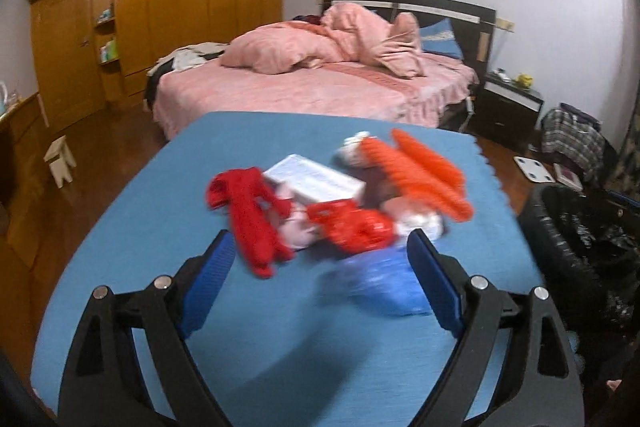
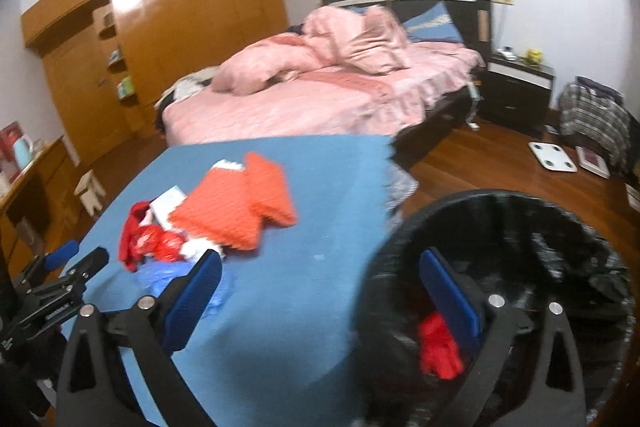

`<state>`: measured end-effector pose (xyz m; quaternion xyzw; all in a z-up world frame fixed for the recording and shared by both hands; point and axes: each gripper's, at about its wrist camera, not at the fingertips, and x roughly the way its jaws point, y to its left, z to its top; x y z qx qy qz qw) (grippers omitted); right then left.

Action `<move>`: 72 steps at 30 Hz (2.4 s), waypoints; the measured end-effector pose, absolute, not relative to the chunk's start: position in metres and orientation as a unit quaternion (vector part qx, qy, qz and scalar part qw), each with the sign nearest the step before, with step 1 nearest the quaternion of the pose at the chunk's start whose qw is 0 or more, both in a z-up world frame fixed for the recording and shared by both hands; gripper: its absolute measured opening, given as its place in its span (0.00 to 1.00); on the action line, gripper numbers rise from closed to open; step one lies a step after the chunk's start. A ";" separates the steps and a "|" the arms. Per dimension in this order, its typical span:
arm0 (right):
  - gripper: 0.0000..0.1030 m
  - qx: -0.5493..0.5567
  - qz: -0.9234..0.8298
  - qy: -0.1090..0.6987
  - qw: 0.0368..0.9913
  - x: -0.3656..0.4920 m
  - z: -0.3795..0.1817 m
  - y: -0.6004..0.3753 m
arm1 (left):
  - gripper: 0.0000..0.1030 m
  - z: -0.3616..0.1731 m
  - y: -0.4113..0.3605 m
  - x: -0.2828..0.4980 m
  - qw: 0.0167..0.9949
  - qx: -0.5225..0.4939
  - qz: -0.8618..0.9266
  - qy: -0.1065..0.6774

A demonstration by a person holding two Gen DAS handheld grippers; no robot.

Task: Collect trash
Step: 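Move the right gripper to the blue plastic bag while the left approaches the red plastic bag, then grasp the blue plastic bag with the right gripper while the left grasps the red plastic bag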

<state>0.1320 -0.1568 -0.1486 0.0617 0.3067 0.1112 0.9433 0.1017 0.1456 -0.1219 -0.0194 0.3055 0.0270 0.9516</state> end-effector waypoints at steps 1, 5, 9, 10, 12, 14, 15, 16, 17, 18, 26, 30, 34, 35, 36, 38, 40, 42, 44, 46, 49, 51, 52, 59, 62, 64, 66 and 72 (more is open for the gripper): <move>0.95 0.057 0.117 0.308 0.942 0.132 -0.151 -0.148 | 0.83 -0.125 0.150 0.102 0.951 -0.017 0.033 0.308; 0.94 0.041 0.134 0.316 0.939 0.141 -0.163 -0.115 | 0.83 -0.138 0.161 0.105 0.946 -0.018 0.035 0.322; 0.93 0.029 0.139 0.324 0.935 0.148 -0.176 -0.099 | 0.83 -0.150 0.166 0.103 0.942 -0.020 0.033 0.332; 0.92 0.026 0.140 0.328 0.934 0.150 -0.179 -0.096 | 0.83 -0.153 0.167 0.104 0.941 -0.021 0.034 0.335; 0.91 0.021 0.138 0.337 0.931 0.154 -0.187 -0.091 | 0.83 -0.158 0.168 0.104 0.940 -0.025 0.033 0.340; 0.91 0.019 0.134 0.341 0.930 0.156 -0.191 -0.092 | 0.82 -0.161 0.166 0.105 0.939 -0.029 0.029 0.343; 0.91 0.019 0.132 0.343 0.930 0.157 -0.193 -0.093 | 0.82 -0.162 0.163 0.106 0.939 -0.028 0.026 0.343; 0.90 0.020 0.128 0.343 0.930 0.158 -0.194 -0.095 | 0.82 -0.163 0.161 0.108 0.939 -0.026 0.022 0.343; 0.89 0.021 0.126 0.345 0.930 0.159 -0.196 -0.097 | 0.82 -0.163 0.158 0.110 0.938 -0.025 0.018 0.344; 0.88 0.022 0.125 0.347 0.929 0.161 -0.197 -0.098 | 0.82 -0.164 0.155 0.113 0.938 -0.023 0.015 0.345; 0.86 0.019 0.160 0.354 0.921 0.161 -0.203 -0.082 | 0.79 -0.166 0.172 0.119 0.937 -0.031 0.045 0.346; 0.86 0.016 0.187 0.351 0.917 0.160 -0.202 -0.061 | 0.79 -0.168 0.196 0.115 0.934 -0.041 0.071 0.348; 0.86 0.005 0.208 0.351 0.913 0.157 -0.205 -0.036 | 0.79 -0.169 0.212 0.113 0.933 -0.047 0.083 0.347; 0.86 0.000 0.211 0.352 0.912 0.157 -0.206 -0.029 | 0.79 -0.168 0.215 0.113 0.933 -0.046 0.083 0.347; 0.86 -0.002 0.212 0.354 0.911 0.156 -0.208 -0.025 | 0.79 -0.168 0.216 0.113 0.933 -0.044 0.083 0.347; 0.89 -0.009 0.209 0.357 0.910 0.157 -0.212 -0.017 | 0.79 -0.169 0.219 0.113 0.933 -0.039 0.081 0.350; 0.90 -0.014 0.203 0.363 0.909 0.159 -0.216 -0.012 | 0.79 -0.170 0.223 0.114 0.932 -0.042 0.078 0.353; 0.90 -0.017 0.198 0.372 0.906 0.161 -0.221 -0.008 | 0.79 -0.172 0.228 0.114 0.931 -0.048 0.076 0.355; 0.82 -0.016 0.199 0.387 0.900 0.164 -0.227 -0.007 | 0.79 -0.175 0.230 0.113 0.930 -0.052 0.074 0.357; 0.68 -0.008 0.214 0.396 0.893 0.164 -0.229 -0.006 | 0.79 -0.176 0.230 0.114 0.929 -0.054 0.071 0.360; 0.55 -0.009 0.225 0.400 0.888 0.160 -0.231 -0.004 | 0.79 -0.177 0.229 0.115 0.928 -0.050 0.070 0.362; 0.50 -0.012 0.228 0.401 0.887 0.156 -0.232 -0.003 | 0.79 -0.177 0.226 0.115 0.929 -0.047 0.069 0.362; 0.47 -0.011 0.230 0.401 0.887 0.154 -0.232 -0.004 | 0.79 -0.177 0.225 0.115 0.929 -0.046 0.069 0.361; 0.42 -0.004 0.223 0.388 0.894 0.144 -0.223 -0.019 | 0.79 -0.175 0.215 0.115 0.930 -0.044 0.061 0.360; 0.42 0.007 0.210 0.386 0.898 0.144 -0.218 -0.035 | 0.78 -0.174 0.203 0.117 0.930 -0.041 0.051 0.361; 0.42 0.015 0.204 0.389 0.898 0.145 -0.217 -0.045 | 0.78 -0.174 0.194 0.120 0.931 -0.039 0.040 0.361; 0.42 0.019 0.198 0.390 0.899 0.143 -0.216 -0.054 | 0.78 -0.174 0.185 0.123 0.931 -0.038 0.030 0.362; 0.42 0.038 0.153 0.399 0.903 0.154 -0.221 -0.085 | 0.78 -0.177 0.151 0.136 0.931 -0.027 -0.005 0.363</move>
